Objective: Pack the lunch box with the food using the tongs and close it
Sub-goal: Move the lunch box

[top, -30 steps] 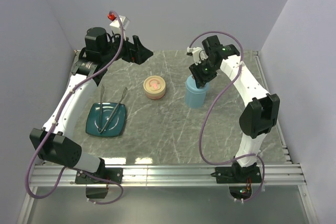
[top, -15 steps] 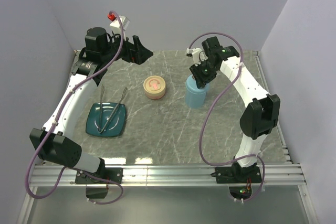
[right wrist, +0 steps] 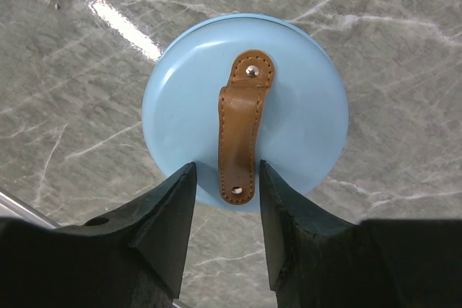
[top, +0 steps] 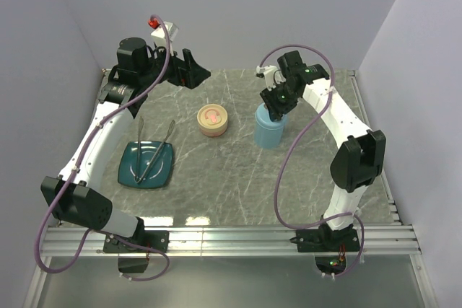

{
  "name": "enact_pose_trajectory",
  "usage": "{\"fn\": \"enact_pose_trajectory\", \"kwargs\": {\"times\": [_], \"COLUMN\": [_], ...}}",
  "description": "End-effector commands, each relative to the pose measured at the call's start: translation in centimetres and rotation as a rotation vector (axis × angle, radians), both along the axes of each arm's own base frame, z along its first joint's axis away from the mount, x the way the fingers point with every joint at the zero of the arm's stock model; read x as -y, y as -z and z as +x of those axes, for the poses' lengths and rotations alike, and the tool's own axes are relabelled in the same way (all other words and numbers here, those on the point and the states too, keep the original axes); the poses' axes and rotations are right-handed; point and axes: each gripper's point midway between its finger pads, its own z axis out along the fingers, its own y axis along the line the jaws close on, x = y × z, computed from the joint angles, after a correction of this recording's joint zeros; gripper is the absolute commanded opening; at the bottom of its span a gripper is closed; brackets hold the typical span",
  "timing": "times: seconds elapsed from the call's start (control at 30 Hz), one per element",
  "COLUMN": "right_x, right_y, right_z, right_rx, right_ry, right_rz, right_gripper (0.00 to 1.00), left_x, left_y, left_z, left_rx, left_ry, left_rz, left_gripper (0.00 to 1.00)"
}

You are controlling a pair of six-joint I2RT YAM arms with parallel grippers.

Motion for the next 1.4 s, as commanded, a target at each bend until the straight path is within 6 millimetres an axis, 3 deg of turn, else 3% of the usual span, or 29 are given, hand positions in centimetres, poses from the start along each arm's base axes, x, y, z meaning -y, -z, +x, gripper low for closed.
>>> {"fn": "enact_pose_trajectory", "kwargs": {"times": [0.0, 0.27, 0.37, 0.43, 0.6, 0.73, 0.8, 0.83, 1.0, 1.07, 1.37], "right_x": [0.5, -0.9, -0.5, 0.4, 4.0, 6.3, 6.3, 6.4, 5.5, 4.9, 0.9], "right_y": [4.6, -3.5, -6.2, -6.9, -5.1, -0.6, 0.6, 2.2, 4.9, 4.8, 6.5], "right_z": [-2.7, -1.3, -0.9, -0.8, -1.3, -2.6, -2.1, -2.5, -1.1, 0.3, 2.1], "right_rx": [-0.195, 0.007, 0.094, 0.120, 0.105, 0.071, 0.118, 0.103, 0.132, 0.190, 0.234], "right_ry": [-0.006, -0.029, -0.038, -0.047, -0.087, -0.166, -0.211, -0.237, -0.247, -0.230, -0.239], "right_rz": [-0.073, 0.105, 0.164, 0.166, 0.135, 0.106, 0.107, 0.105, 0.141, 0.172, 0.205], "right_gripper": [0.48, 0.66, 0.70, 0.71, 0.74, 0.75, 0.75, 0.75, 0.73, 0.73, 0.72], "left_x": [0.0, 0.0, 0.0, 0.0, -0.2, 0.0, 0.5, 0.5, 0.1, -0.4, -1.9], "left_y": [-1.3, -1.4, -1.7, -1.9, -2.4, -2.6, -1.7, -1.4, 0.1, 0.5, 1.8], "left_z": [-0.5, -0.8, -0.9, -1.0, -1.4, -1.8, -2.2, -2.3, -2.2, -2.2, -2.0], "left_rx": [0.058, 0.059, 0.051, 0.059, 0.063, 0.059, 0.029, 0.013, -0.046, -0.054, -0.079], "left_ry": [0.012, 0.019, 0.024, 0.023, 0.031, 0.068, 0.134, 0.142, 0.157, 0.150, 0.119], "left_rz": [0.010, 0.010, 0.001, 0.002, 0.008, 0.016, 0.019, 0.015, 0.003, 0.003, 0.011], "left_gripper": [0.99, 1.00, 0.99, 0.99, 0.99, 1.00, 0.99, 0.99, 1.00, 0.99, 0.99]}}
